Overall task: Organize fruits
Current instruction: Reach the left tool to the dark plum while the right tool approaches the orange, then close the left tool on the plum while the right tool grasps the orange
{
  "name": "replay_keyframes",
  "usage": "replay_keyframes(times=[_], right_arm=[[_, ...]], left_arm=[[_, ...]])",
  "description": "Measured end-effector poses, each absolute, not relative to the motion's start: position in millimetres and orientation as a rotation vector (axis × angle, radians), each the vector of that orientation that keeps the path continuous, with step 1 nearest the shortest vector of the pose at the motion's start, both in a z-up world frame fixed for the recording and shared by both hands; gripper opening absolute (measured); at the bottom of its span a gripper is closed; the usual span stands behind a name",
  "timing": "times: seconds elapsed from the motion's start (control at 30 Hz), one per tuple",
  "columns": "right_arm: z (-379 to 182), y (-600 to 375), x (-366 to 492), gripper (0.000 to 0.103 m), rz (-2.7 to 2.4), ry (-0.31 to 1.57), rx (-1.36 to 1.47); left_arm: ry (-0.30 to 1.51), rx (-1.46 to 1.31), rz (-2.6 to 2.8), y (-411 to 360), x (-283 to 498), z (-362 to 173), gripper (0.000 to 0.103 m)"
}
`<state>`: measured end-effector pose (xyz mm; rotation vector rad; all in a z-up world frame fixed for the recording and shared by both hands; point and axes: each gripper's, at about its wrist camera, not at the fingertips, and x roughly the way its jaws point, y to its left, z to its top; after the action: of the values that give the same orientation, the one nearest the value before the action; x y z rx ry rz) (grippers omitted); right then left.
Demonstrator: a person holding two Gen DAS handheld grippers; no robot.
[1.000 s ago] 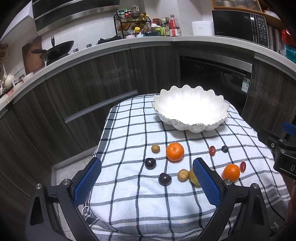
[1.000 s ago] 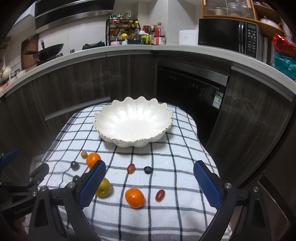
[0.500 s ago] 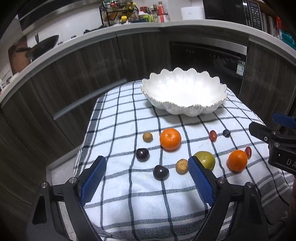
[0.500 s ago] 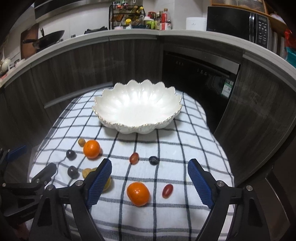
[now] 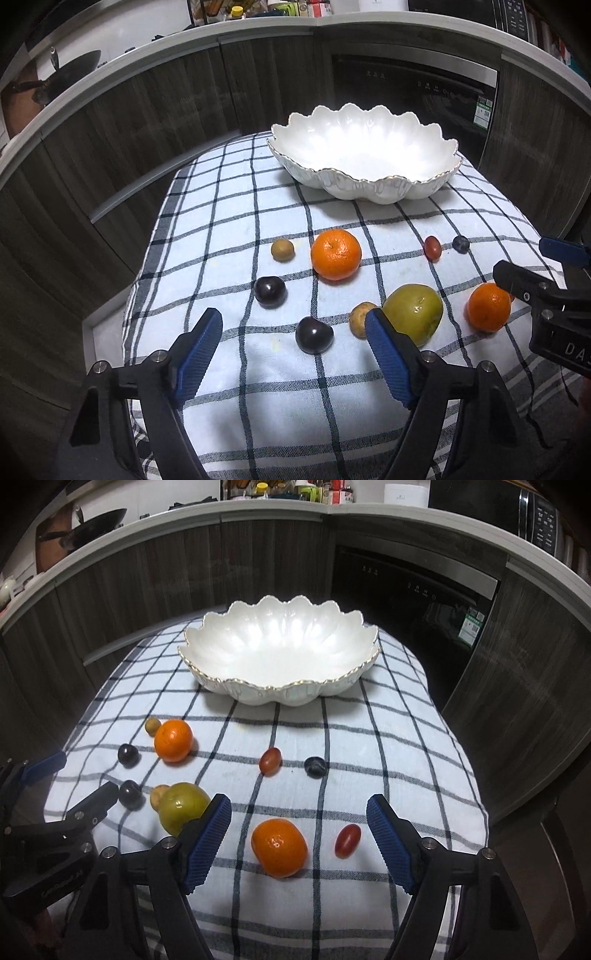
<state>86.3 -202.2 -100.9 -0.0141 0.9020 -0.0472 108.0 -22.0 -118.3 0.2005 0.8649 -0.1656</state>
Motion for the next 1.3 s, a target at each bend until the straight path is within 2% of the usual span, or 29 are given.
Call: replay_keyframes(times=[0.57,0.83,0.93,1.07,1.3], right_arm=[[-139.0,-197.6,99.4,0.068,-0.009,1.047,-0.013],[-149.8,-198.1,103.3,0.064,0.002,1.091,-0.003],[-154.0,-197.9,105.3,0.057,0.006,1.113,0.001],[-158.8,-199.3,106.0,0.044,0.022,1.135,0.022],[-157.7,-200.2,104.6,0.041,0.029,1.135,0.039]], left_arm=[[0.992,0.210,-0.201,-28.1,128.2,-157.7,0.054],[1.008,0.220,-0.200,-29.1,132.7,-168.0,0.048],[1.013,0.210,-0.210,-28.3,133.1,-169.7,0.044],[1.012,0.203,-0.227,-28.9,131.9,-168.9,0.029],[1.007,0.201,-0.218,-27.9,130.4,-165.0,0.029]])
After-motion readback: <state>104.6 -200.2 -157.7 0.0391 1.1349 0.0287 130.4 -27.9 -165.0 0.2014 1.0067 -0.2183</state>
